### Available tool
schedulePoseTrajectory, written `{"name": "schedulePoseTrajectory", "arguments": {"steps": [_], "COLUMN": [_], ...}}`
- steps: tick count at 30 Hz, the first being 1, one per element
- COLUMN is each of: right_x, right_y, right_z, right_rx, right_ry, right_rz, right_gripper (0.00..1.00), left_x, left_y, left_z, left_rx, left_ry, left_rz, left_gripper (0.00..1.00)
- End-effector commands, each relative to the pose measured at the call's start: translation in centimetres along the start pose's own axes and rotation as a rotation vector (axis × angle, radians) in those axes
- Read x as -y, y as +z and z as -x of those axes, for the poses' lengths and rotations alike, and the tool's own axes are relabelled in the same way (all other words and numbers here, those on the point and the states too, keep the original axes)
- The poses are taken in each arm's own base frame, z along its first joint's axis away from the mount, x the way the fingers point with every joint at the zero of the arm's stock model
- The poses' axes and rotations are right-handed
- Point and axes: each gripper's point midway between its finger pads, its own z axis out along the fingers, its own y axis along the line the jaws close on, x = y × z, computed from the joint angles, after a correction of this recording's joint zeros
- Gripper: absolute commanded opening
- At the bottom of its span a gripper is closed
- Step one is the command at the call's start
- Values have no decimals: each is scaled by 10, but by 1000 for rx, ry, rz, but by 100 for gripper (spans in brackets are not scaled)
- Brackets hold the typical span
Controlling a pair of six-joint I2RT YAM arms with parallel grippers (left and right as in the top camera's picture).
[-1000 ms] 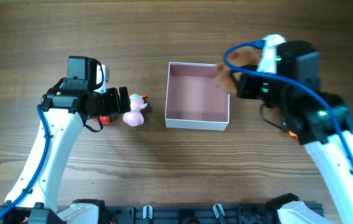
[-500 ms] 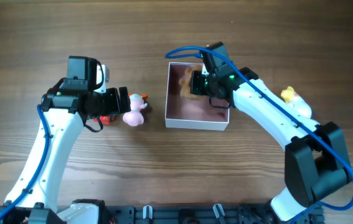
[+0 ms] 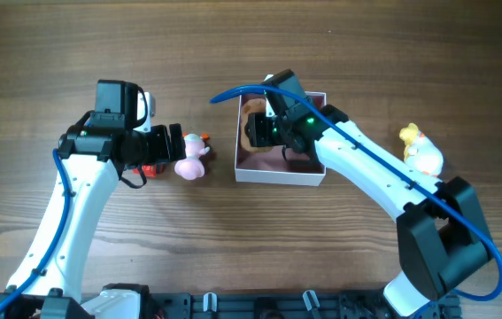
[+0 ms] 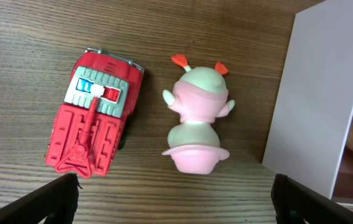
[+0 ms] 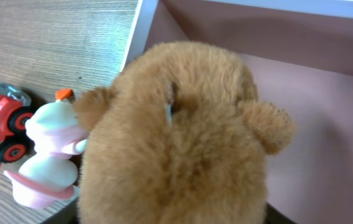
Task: Pack container
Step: 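Carry the hamster left into the box and release it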
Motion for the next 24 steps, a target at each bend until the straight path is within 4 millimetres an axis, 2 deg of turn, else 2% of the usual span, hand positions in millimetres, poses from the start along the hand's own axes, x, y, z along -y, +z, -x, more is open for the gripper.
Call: {"name": "schedulePoseTrajectory", "arguments": {"steps": [1, 4, 8, 11, 14, 15, 16, 19, 22, 24], "right_x": [3, 8, 8, 12, 29, 40, 60, 98, 153, 186], "right_y": [-4, -9, -34, -59, -85, -93, -110, -150, -195, -211], "right_z": [10, 17, 33, 43, 45, 44, 44, 39, 22, 7], "right_rx": [40, 64, 131, 181, 202, 207, 222, 242, 250, 228], "right_ry": [-30, -84, -87, -76, -33, 14, 88, 189, 322, 412], "right_rz": [-26, -59, -58, -69, -121, -154, -205, -269, -393, -461], "right_gripper": [74, 78, 79, 74, 66, 66, 66, 67, 87, 94], "left_x": [-1, -1, -1, -1, -1, -1, -1, -1, -1, -1], "left_y": [-3, -3, -3, -3, -3, -3, -3, -3, -3, -3], "left_z": [6, 6, 6, 6, 6, 6, 6, 6, 6, 6], "left_rx": [15, 15, 15, 15, 15, 15, 15, 15, 15, 15], "left_ry": [-10, -10, -10, -10, -10, -10, -10, -10, -10, -10], "left_rz": [7, 7, 7, 7, 7, 7, 7, 7, 7, 7], "left_gripper": [100, 100, 100, 100, 100, 100, 100, 100, 100, 100]}}
